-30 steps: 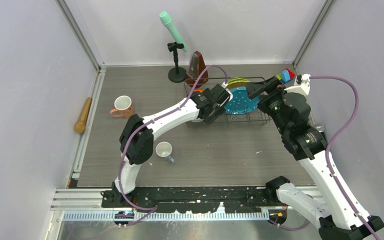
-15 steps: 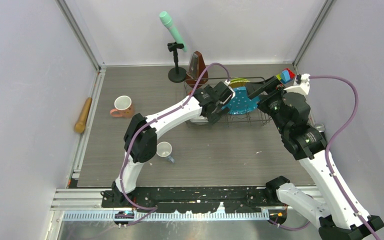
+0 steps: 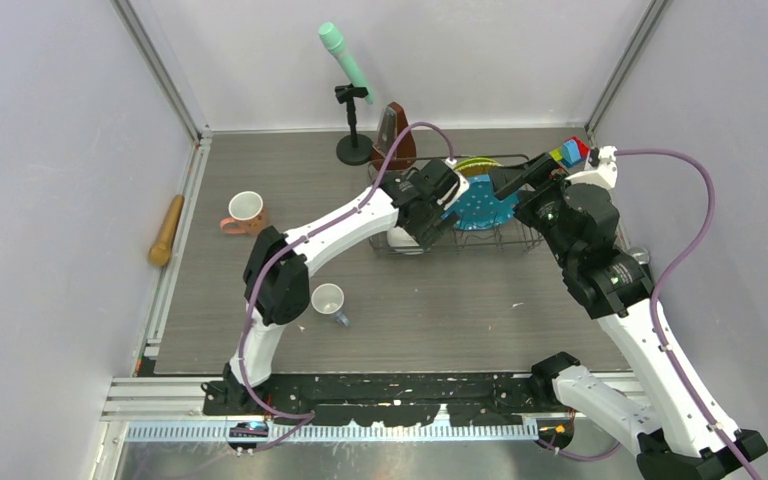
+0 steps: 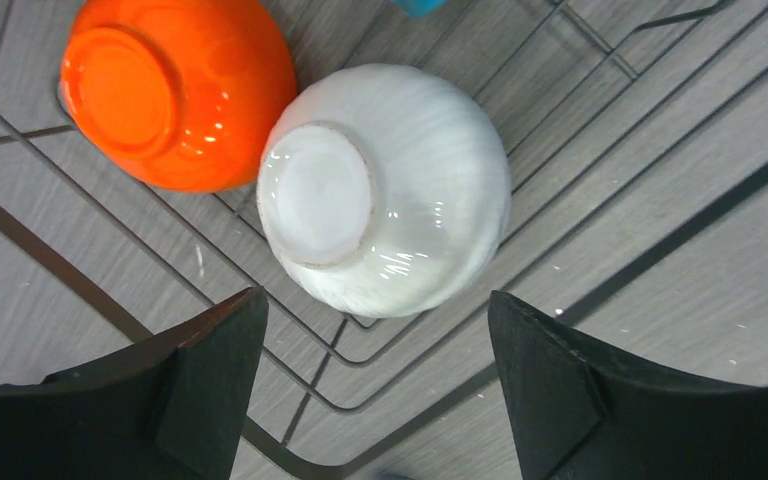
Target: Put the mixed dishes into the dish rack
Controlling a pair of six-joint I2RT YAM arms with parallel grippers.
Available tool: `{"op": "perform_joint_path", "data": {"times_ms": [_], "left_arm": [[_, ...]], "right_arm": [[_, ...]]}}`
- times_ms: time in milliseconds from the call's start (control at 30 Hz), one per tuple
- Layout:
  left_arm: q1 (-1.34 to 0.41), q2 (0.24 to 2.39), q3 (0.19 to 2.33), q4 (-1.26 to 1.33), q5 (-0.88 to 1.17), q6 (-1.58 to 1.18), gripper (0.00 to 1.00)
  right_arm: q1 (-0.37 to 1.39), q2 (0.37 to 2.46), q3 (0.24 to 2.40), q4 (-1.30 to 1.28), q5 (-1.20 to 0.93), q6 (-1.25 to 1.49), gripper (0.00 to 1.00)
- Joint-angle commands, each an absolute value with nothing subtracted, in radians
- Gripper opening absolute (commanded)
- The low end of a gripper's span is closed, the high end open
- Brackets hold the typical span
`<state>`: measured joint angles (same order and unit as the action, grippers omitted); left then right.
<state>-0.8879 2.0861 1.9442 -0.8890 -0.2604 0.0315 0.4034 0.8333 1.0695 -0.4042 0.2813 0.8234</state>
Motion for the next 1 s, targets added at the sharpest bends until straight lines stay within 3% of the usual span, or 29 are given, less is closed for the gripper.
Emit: {"op": "perform_joint_path", "data": {"times_ms": [0, 300, 467, 733, 967], "left_arm": [[-0.857, 2.003, 1.932, -0.909, -0.136, -0.036, 0.78], [-0.791, 2.007, 1.900, -0.882, 0.032, -0.091, 0.16], [-0.782, 2.050, 1.934, -0.930, 0.082, -0.077, 0.01], [-0.747, 2.155, 2.001, -1.010, 0.189, -0.082, 0.00], [-0.733, 2.192, 2.005, -1.001, 0.073, -0.094, 0.00]], "right_arm": [[0.400, 0.857, 1.117, -0.434, 0.249, 0.783, 0.92], [0.400, 0.833, 1.069, -0.450, 0.243, 0.778, 0.90], [0.400, 0.841, 1.063, -0.454, 0.233, 0.781, 0.90], [0.400, 0.843, 1.059, -0.454, 0.238, 0.778, 0.90], [0.400, 0.847, 1.046, -0.456, 0.232, 0.778, 0.90]]}}
